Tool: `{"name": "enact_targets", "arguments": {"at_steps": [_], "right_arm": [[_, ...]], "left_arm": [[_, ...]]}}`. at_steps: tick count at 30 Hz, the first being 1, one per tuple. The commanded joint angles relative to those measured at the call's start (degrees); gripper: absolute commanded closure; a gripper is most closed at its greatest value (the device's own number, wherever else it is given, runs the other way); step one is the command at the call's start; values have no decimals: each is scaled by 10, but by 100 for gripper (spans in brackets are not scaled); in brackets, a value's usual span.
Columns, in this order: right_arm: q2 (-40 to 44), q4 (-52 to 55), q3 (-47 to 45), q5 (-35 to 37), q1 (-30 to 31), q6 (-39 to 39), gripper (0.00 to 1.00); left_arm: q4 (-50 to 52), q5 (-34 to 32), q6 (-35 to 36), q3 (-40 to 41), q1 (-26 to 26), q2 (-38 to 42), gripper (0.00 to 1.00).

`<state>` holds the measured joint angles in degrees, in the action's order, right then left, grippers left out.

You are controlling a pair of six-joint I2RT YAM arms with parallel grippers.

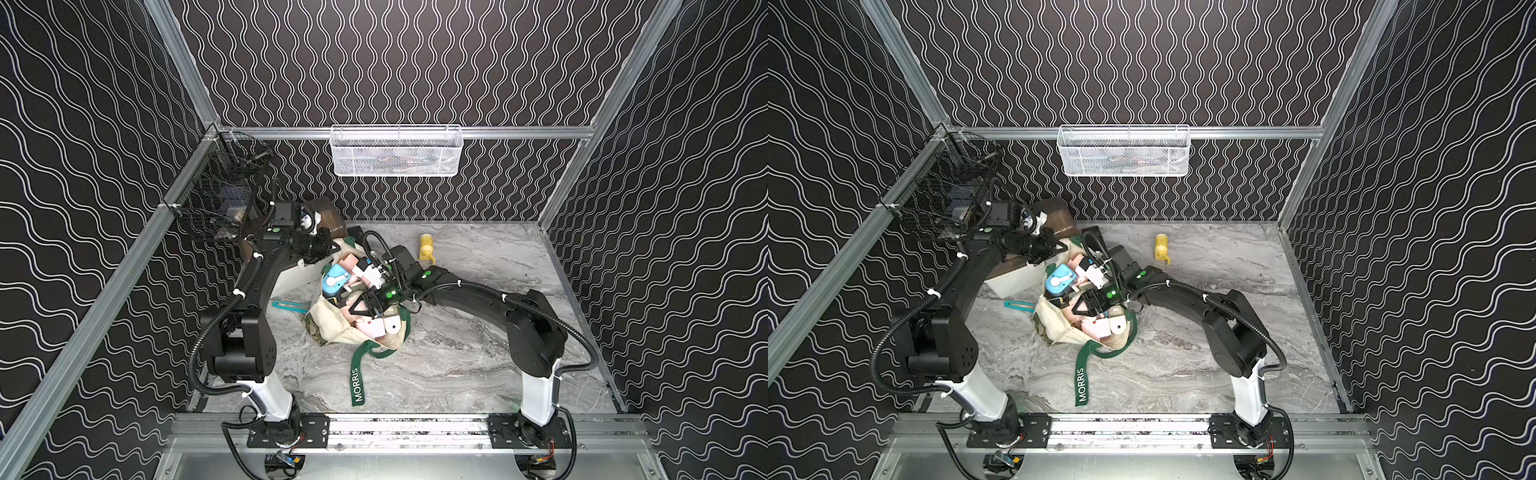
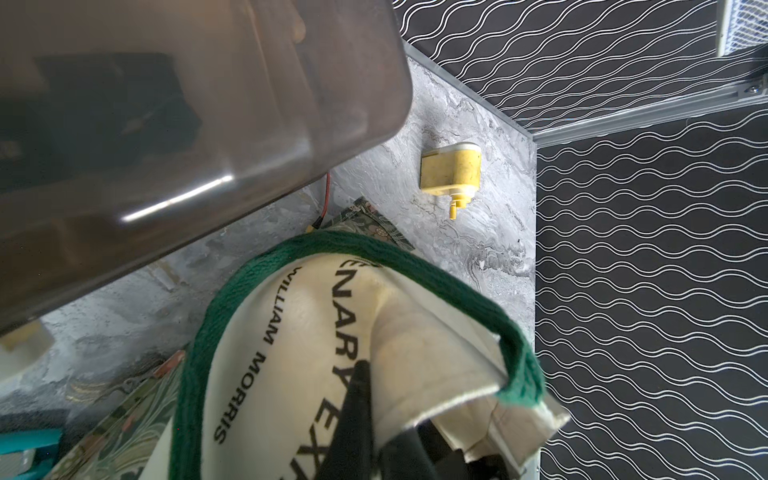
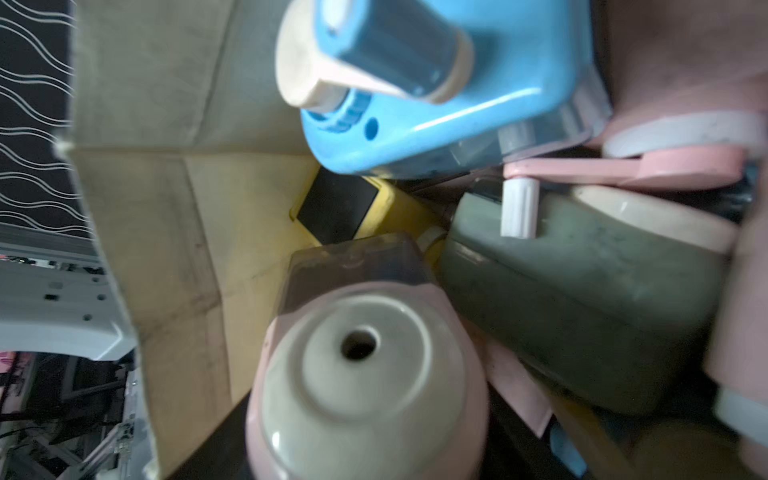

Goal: Take out the pencil sharpeners from the tote bags
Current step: Pick up the pencil sharpener from the canvas bag.

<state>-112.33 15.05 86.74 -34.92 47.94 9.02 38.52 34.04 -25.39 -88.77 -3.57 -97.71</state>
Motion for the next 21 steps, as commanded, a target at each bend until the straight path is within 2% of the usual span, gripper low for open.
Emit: {"name": "enact_targets", "arguments": {"at_steps": [1,6,12,21], "right_arm": [[-3,-12,-6,40,9,-18,32],[17,-57,-33,37,14,-5,43],[80,-51,-48,54,15,5,53],[186,91,-11,186,5,15,55]], "left_arm": [[3,-2,10,2,0,4,100],[3,-2,10,3,0,6,100],[3,-2,10,2,-1,5,100],[4,-3,11,1,0,3,100]]}}
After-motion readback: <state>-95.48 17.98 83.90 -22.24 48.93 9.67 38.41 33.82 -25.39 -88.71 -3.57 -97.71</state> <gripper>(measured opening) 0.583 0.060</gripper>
